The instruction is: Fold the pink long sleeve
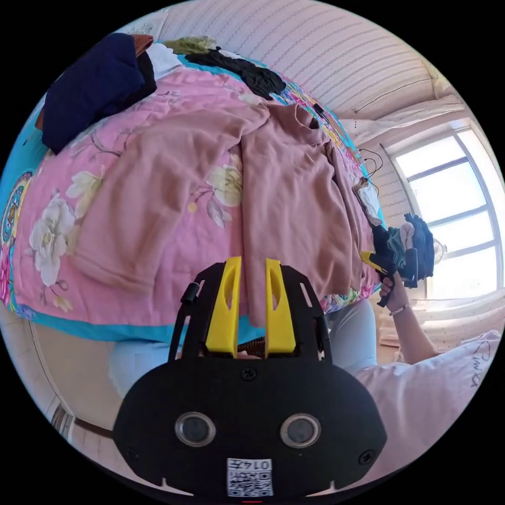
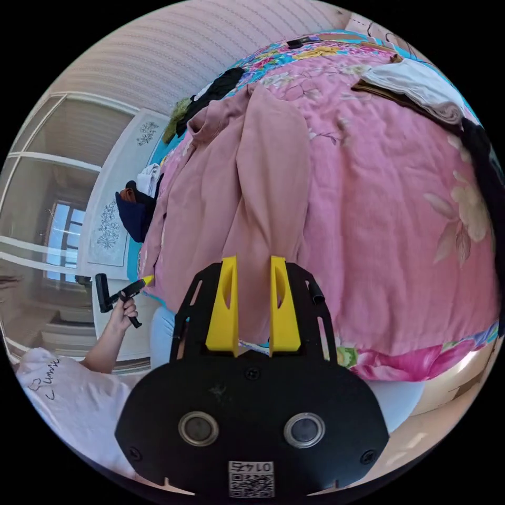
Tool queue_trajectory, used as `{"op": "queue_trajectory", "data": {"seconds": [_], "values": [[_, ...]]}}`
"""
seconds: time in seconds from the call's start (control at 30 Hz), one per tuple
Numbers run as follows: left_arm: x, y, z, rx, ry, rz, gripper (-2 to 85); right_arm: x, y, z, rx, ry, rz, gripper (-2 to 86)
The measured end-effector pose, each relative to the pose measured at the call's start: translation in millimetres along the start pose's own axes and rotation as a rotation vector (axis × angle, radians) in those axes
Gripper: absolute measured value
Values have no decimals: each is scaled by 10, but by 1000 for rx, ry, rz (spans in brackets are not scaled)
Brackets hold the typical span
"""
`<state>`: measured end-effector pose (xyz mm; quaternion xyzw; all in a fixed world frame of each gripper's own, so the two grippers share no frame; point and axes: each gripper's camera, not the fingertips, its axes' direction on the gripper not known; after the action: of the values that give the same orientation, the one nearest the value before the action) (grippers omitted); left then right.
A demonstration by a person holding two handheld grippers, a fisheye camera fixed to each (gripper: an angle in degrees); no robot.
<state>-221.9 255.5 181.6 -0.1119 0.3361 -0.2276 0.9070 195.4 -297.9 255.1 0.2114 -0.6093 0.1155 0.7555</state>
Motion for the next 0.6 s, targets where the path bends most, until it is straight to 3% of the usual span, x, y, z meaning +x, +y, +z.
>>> {"op": "queue_trajectory", "data": {"seconds": [0.2, 0.37, 0.47, 0.6], "values": [[64, 94, 421, -59, -120, 42, 59, 70, -155, -166, -73, 30, -45, 9], [-187, 92, 266, -56, -56, 11, 2, -13, -237, -800, -22, 92, -169, 3], [-272, 169, -68, -5, -29, 26, -6, 76, -342, -1738, 131, 233, -180, 6], [-499, 294, -492, 56, -58, 27, -8, 407, -267, -3110, 477, 372, -45, 28]]}}
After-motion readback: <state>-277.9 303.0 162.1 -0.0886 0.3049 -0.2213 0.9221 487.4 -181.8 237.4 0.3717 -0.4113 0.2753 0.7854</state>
